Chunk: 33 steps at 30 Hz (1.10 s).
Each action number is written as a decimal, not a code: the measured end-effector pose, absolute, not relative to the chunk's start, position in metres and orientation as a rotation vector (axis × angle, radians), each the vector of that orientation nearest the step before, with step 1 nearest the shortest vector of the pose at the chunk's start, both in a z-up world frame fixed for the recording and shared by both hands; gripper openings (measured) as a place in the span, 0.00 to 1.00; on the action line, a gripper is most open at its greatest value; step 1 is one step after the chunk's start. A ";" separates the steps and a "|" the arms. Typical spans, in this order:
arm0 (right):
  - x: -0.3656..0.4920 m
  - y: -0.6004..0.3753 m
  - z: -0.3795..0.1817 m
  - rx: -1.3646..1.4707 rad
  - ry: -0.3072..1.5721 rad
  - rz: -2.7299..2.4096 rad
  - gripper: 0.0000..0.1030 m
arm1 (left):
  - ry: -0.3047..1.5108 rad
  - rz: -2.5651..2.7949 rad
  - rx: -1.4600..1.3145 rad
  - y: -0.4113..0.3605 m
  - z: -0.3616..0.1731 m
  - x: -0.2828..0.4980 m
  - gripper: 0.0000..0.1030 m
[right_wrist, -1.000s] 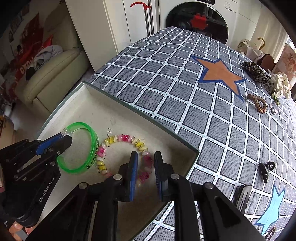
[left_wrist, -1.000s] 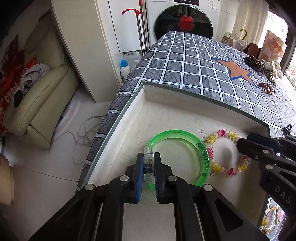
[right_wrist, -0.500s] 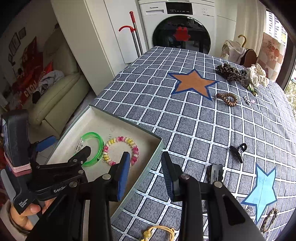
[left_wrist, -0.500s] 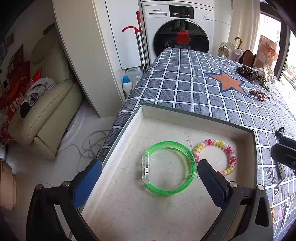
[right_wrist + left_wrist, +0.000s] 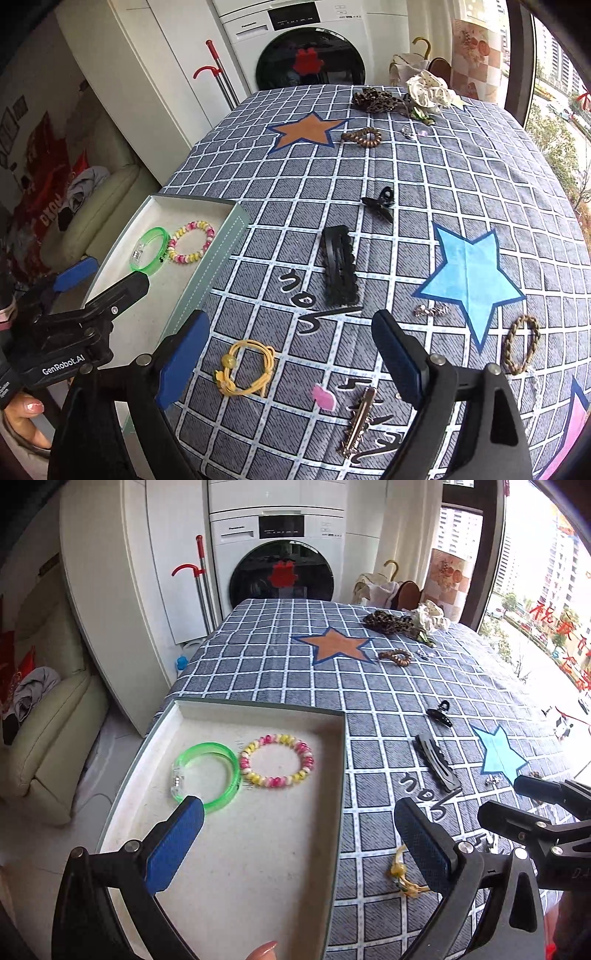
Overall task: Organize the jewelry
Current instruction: 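Move both tools back over the table toward the remaining jewelry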
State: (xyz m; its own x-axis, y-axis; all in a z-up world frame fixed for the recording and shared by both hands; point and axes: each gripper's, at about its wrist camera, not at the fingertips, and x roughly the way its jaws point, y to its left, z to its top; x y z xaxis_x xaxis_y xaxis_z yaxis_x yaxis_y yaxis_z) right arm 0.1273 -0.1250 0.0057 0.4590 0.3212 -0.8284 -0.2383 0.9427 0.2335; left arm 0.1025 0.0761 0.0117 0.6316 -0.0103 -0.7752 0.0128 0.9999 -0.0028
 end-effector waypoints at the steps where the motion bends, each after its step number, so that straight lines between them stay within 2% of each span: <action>1: 0.122 -0.134 0.005 0.096 1.037 0.330 0.88 | 0.884 -0.021 0.021 0.066 0.013 0.099 1.00; 13: 0.065 -0.236 -0.011 0.121 1.046 0.149 0.89 | 0.913 -0.121 0.134 -0.005 -0.007 0.065 1.00; 33: 0.032 -0.312 -0.048 0.029 1.065 -0.038 0.89 | 1.029 -0.081 0.168 -0.031 -0.058 0.080 1.00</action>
